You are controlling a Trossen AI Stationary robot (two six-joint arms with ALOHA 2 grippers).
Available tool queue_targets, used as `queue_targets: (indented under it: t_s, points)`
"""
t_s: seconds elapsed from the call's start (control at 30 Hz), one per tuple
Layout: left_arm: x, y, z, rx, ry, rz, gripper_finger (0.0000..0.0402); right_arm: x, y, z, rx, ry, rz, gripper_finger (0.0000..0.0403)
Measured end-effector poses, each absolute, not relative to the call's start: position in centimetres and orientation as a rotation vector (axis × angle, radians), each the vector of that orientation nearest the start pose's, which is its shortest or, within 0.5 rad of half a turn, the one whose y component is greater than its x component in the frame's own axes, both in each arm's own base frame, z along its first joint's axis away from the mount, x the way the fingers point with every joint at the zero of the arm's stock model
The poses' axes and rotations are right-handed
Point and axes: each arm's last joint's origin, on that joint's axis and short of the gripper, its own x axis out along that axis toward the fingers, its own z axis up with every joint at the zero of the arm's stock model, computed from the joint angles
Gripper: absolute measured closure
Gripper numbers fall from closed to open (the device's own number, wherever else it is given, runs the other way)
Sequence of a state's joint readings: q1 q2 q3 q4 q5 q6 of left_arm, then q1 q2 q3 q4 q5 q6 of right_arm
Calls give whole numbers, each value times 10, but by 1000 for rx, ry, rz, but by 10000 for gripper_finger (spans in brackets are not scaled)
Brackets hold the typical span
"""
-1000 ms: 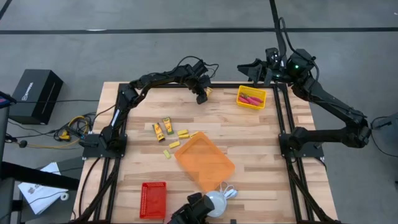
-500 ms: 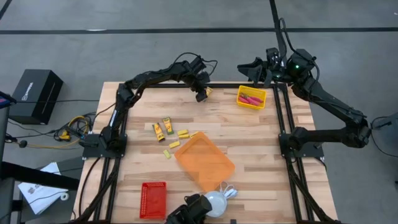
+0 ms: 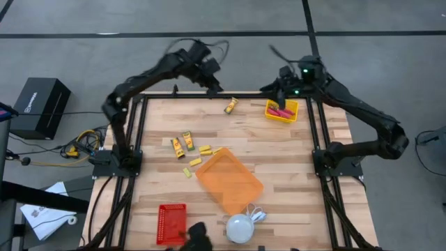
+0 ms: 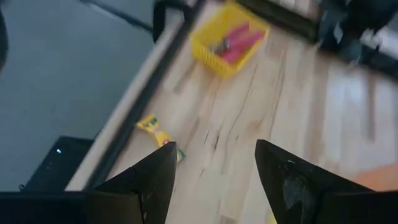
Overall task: Pick & Place School Supplies
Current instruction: Put the crayon pack into the orange bin
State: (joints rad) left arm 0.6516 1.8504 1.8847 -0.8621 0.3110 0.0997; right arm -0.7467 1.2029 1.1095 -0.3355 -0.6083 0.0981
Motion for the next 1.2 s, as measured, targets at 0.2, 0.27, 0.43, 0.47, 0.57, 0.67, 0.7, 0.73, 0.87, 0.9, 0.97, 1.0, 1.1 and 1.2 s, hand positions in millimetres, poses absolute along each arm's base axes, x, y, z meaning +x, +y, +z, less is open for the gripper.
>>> queue_targets:
  t_s: [0.2, 0.27, 0.43, 0.47, 0.57, 0.67, 0.7, 0.73, 0.87, 0.9, 0.97, 1.0, 1.1, 1.2]
  points:
    - [287, 203, 403, -328, 697, 320, 188, 233, -190, 319, 241, 559, -84, 258]
    - [276, 193, 414, -333, 692, 342, 189, 245, -200, 314, 183, 661, -71, 257]
    - [256, 175, 436, -330, 651, 396, 189, 284, -232, 310, 68, 841, -123, 261]
    - [252, 172, 439, -341, 639, 404, 189, 290, -238, 308, 61, 885, -142, 265]
    - [244, 163, 448, -354, 610, 406, 189, 308, -256, 301, 89, 982, -158, 298]
    - [239, 156, 452, -351, 610, 405, 189, 319, -269, 295, 166, 1048, -155, 374]
    - [237, 154, 452, -351, 619, 407, 189, 320, -271, 295, 183, 1055, -150, 388]
    - [237, 152, 452, -350, 628, 406, 189, 323, -272, 296, 205, 1051, -140, 391]
    - [234, 149, 450, -353, 669, 405, 192, 326, -274, 309, 270, 959, -87, 401]
    - [234, 149, 450, -342, 670, 400, 195, 326, -275, 313, 273, 941, -87, 401]
    - [234, 149, 449, -337, 677, 397, 203, 325, -275, 318, 308, 931, -96, 402]
    - [235, 150, 448, -330, 678, 395, 208, 324, -276, 318, 335, 924, -87, 402]
    - [237, 151, 441, -326, 699, 390, 222, 319, -274, 311, 453, 942, -4, 403]
    - [238, 152, 430, -341, 736, 387, 233, 315, -269, 305, 556, 981, 63, 403]
